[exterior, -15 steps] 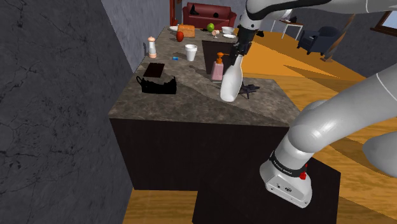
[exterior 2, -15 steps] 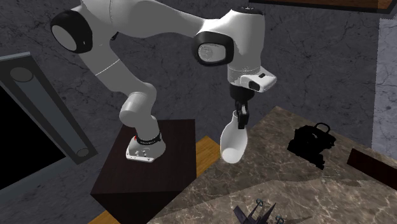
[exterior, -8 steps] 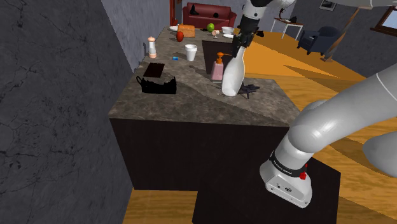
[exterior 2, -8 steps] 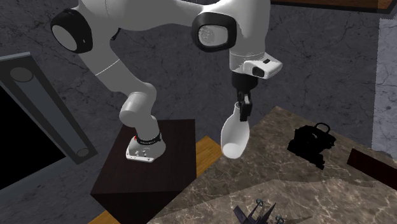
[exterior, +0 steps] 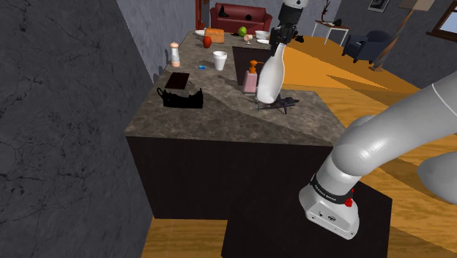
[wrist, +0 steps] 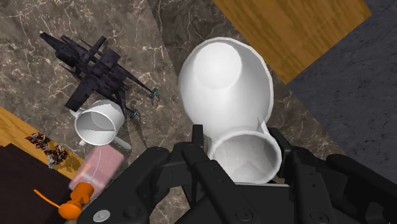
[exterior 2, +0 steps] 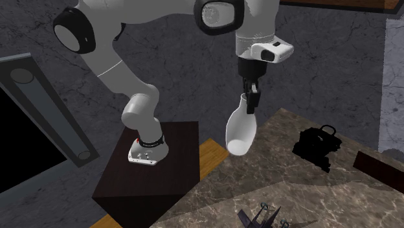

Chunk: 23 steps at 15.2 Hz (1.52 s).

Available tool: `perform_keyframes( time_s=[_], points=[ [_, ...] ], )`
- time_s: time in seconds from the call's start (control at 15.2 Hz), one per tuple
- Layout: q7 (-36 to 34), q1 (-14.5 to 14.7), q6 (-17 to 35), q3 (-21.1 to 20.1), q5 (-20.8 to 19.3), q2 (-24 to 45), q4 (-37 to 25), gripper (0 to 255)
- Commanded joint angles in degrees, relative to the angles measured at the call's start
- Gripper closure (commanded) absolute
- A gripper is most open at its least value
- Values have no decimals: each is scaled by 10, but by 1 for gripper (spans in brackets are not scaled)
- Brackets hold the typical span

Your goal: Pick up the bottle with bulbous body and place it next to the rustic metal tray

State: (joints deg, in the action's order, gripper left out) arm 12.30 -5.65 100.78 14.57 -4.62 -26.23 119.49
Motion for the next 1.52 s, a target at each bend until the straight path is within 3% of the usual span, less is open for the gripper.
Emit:
perform_keyframes(
  time_s=[0.0, 1.45],
  points=[
    [-1, 1, -16, -2, 1, 1, -17, 255],
    [7, 9, -186, -2, 16, 67, -252, 255]
  ],
)
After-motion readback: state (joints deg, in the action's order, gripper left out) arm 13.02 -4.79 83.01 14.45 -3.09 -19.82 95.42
